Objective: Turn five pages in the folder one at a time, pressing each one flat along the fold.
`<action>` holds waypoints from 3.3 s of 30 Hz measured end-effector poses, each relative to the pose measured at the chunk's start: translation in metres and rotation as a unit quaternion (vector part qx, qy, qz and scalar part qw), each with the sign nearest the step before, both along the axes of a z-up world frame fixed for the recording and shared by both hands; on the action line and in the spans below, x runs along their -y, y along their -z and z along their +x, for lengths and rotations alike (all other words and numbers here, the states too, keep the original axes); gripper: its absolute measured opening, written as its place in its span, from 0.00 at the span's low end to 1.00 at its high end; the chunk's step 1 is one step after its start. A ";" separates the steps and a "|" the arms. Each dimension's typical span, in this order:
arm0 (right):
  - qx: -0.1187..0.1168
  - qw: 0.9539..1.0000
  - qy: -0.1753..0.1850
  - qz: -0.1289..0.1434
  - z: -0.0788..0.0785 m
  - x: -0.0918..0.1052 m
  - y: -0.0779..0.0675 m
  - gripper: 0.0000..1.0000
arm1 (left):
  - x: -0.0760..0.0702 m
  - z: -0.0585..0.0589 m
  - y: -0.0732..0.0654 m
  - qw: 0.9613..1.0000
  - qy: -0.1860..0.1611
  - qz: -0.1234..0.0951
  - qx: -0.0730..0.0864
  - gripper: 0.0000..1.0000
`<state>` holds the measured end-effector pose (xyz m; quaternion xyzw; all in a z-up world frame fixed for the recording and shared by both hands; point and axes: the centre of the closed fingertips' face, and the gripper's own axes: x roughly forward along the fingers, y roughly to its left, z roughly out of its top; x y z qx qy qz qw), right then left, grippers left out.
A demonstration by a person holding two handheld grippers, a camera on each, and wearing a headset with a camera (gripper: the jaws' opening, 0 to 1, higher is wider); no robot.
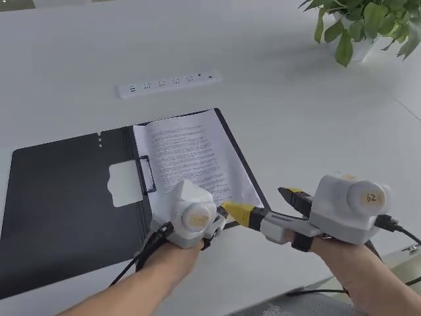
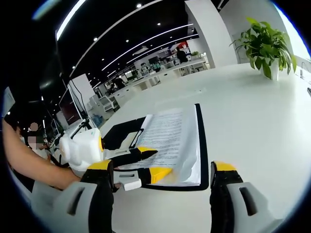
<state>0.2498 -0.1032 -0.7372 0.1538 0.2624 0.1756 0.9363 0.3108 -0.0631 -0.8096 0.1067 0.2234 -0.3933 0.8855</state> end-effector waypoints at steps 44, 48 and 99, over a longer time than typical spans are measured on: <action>-0.086 0.994 0.064 0.016 0.023 0.013 0.047 0.00 | -0.007 0.008 -0.001 1.000 0.003 0.024 0.018 0.06; -0.085 0.994 0.070 0.024 0.023 0.012 0.045 0.00 | -0.008 0.008 -0.001 1.000 -0.003 0.022 0.015 0.07; 0.011 0.986 -0.110 0.122 0.042 -0.171 -0.061 0.00 | -0.198 -0.015 -0.115 0.988 -0.148 -0.043 0.033 0.20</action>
